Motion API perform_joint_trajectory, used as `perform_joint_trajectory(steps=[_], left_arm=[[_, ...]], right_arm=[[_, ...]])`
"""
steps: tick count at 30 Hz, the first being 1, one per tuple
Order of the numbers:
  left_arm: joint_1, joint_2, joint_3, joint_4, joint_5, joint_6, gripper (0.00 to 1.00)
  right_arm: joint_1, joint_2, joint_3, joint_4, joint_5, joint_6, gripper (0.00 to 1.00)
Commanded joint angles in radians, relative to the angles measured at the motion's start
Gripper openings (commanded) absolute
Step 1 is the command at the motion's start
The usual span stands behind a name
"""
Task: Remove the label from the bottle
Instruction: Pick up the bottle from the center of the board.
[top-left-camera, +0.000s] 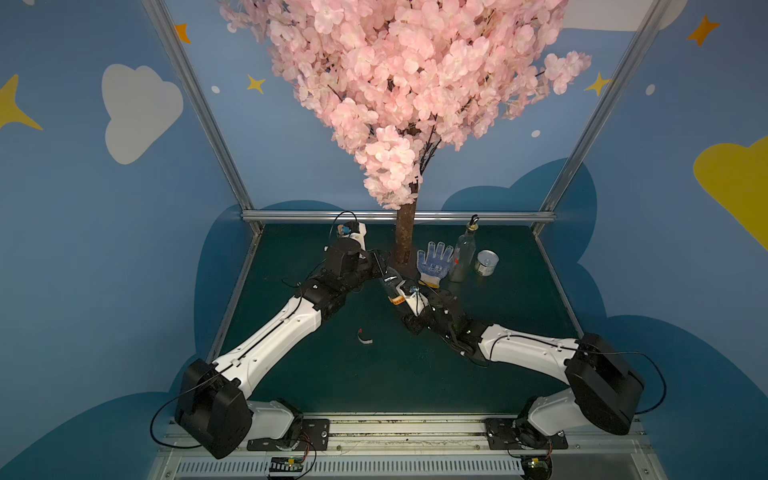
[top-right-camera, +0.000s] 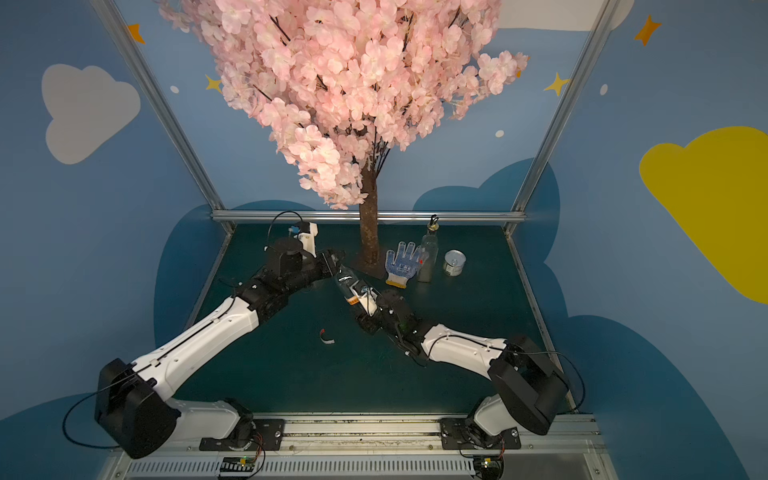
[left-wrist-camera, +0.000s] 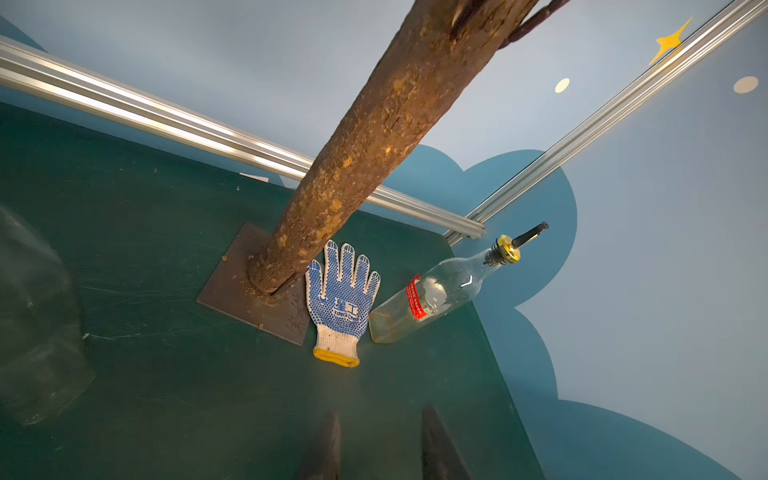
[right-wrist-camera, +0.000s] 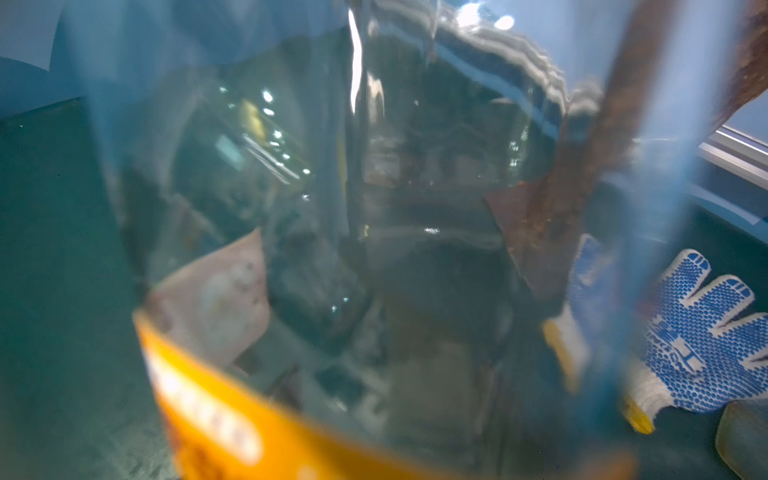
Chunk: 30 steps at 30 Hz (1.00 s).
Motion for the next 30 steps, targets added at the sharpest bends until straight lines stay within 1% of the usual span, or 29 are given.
perform_joint_trajectory(steps=[1,5,6,7,8,10,11,13,15,19,23,25,30], left_arm=[[-0.006,-0.036,0.003,0.06,0.07,-0.059,0.02],[-0.002,-0.034,-0.008,0.079,0.087,-0.058,0.03],[0.0,-0.033,-0.01,0.088,0.098,-0.056,0.05],[0.004,-0.032,-0.016,0.101,0.109,-0.054,0.1],[0.008,-0.031,-0.026,0.12,0.126,-0.053,0.19],[0.018,-0.034,-0.042,0.16,0.167,-0.041,0.4],[0.022,-0.039,-0.053,0.178,0.182,-0.032,0.49],[0.034,-0.051,-0.083,0.233,0.225,-0.01,0.6],[0.05,-0.068,-0.108,0.268,0.285,0.005,0.68],[0.098,-0.104,-0.163,0.353,0.401,0.014,0.74],[0.136,-0.147,-0.223,0.436,0.478,0.002,0.75],[0.14,-0.154,-0.243,0.486,0.519,-0.005,0.75],[0.131,-0.146,-0.258,0.571,0.612,-0.036,0.74]], right_arm=[[-0.007,-0.002,0.015,0.043,0.024,0.03,0.28],[-0.007,-0.017,0.023,0.007,-0.008,0.027,0.06],[-0.007,-0.022,0.029,-0.011,-0.023,0.027,0.0],[-0.007,-0.026,0.032,-0.024,-0.038,0.027,0.0],[-0.007,-0.033,0.041,-0.047,-0.051,0.03,0.0],[-0.01,-0.044,0.053,-0.094,-0.091,0.032,0.0],[-0.013,-0.053,0.058,-0.116,-0.117,0.033,0.0],[-0.022,-0.077,0.063,-0.158,-0.191,0.037,0.0],[-0.042,-0.11,0.062,-0.192,-0.282,0.047,0.0],[-0.079,-0.168,0.069,-0.261,-0.451,0.054,0.0],[-0.113,-0.205,0.085,-0.319,-0.619,0.06,0.0],[-0.123,-0.213,0.097,-0.334,-0.677,0.072,0.0],[-0.156,-0.219,0.098,-0.288,-0.793,0.133,0.0]])
